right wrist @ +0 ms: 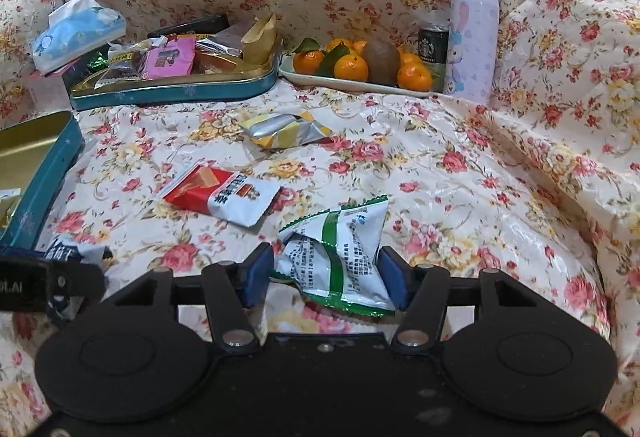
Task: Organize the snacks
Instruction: 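Lift both held packets off the quilt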
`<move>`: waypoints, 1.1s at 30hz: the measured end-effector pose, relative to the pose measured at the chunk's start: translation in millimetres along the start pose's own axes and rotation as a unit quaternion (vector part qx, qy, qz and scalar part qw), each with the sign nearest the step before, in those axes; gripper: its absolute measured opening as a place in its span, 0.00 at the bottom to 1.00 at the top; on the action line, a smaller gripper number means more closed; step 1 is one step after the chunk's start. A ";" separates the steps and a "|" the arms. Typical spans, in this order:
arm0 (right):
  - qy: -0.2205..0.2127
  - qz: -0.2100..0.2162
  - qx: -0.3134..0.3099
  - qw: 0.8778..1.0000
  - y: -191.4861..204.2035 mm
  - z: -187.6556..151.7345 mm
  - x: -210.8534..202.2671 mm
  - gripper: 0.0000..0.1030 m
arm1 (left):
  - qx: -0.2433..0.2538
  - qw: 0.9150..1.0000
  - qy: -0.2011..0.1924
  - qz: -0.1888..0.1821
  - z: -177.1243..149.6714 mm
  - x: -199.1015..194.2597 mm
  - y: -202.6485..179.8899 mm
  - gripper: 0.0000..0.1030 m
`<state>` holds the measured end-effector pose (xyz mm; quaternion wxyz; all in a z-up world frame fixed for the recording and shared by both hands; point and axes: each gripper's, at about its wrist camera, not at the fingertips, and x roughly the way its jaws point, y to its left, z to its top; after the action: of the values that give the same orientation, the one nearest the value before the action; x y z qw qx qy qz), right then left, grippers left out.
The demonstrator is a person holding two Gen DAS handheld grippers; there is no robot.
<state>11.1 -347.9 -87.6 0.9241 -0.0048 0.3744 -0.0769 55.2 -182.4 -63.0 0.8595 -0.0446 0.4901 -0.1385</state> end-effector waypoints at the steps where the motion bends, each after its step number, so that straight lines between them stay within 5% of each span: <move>1: 0.002 0.001 0.001 1.000 0.7 -0.5 -1.4 0.60 | 0.000 1.000 0.000 0.000 -0.1 0.1 0.0 0.43; 14: 0.020 0.008 0.056 0.998 -5.9 9.3 2.6 0.63 | 0.013 1.000 -0.013 0.007 -4.5 -0.8 -2.2 0.43; 21: 0.015 0.004 0.058 0.998 -6.6 1.8 -5.4 0.53 | 0.021 1.000 -0.014 0.017 -4.7 -1.2 -6.5 0.42; 33: 0.010 0.037 0.098 0.994 -17.1 -5.3 -42.5 0.52 | 0.018 1.000 0.011 0.005 -12.2 -11.7 -11.0 0.40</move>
<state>-25.0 -358.4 -60.9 0.9185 0.1004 0.3741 -0.0794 37.0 -188.9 -57.2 0.8553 -0.0250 0.4972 -0.1438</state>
